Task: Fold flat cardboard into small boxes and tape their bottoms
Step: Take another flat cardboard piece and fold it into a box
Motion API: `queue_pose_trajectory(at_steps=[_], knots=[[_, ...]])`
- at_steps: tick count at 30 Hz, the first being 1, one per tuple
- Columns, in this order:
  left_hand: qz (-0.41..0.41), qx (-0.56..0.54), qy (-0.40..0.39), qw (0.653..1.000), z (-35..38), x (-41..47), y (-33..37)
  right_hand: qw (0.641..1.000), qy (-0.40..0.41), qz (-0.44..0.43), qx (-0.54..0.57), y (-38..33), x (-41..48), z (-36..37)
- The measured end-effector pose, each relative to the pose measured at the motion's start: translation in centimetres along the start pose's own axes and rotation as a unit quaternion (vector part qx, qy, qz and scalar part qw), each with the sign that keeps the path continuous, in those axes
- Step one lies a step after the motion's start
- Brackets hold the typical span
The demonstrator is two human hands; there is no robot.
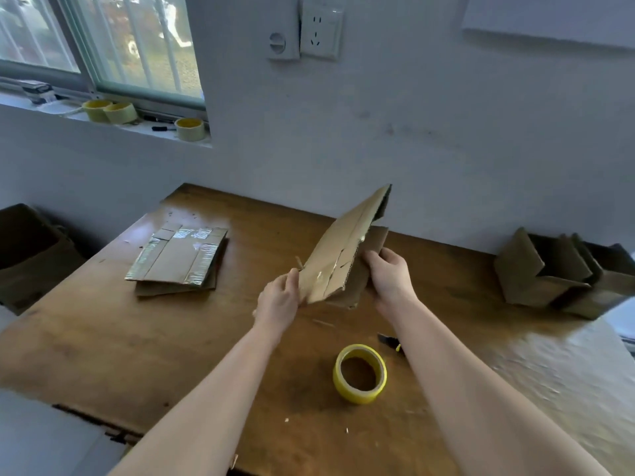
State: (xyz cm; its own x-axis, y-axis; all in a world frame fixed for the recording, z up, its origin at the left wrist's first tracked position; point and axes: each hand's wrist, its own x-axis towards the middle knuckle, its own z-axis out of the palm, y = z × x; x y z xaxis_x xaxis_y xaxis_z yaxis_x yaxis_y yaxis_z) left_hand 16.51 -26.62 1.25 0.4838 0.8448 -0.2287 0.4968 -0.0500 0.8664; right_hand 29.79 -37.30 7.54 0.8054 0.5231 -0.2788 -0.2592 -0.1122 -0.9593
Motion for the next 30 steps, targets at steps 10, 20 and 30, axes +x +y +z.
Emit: queue_pose_trajectory(at_steps=[10,20,30], knots=[[0.132,0.059,-0.07,0.987,6.1,-4.2,8.1,0.992,0.079,-0.049,-0.09,-0.4,1.1,-6.1],[0.053,0.001,0.067,0.996,14.8,-6.0,11.1,0.978,0.123,0.028,-0.168,-1.3,4.7,-18.0],[0.021,-0.051,0.096,0.994,16.7,-4.8,12.5,0.94,0.114,-0.138,-0.29,-0.4,6.0,-22.7]])
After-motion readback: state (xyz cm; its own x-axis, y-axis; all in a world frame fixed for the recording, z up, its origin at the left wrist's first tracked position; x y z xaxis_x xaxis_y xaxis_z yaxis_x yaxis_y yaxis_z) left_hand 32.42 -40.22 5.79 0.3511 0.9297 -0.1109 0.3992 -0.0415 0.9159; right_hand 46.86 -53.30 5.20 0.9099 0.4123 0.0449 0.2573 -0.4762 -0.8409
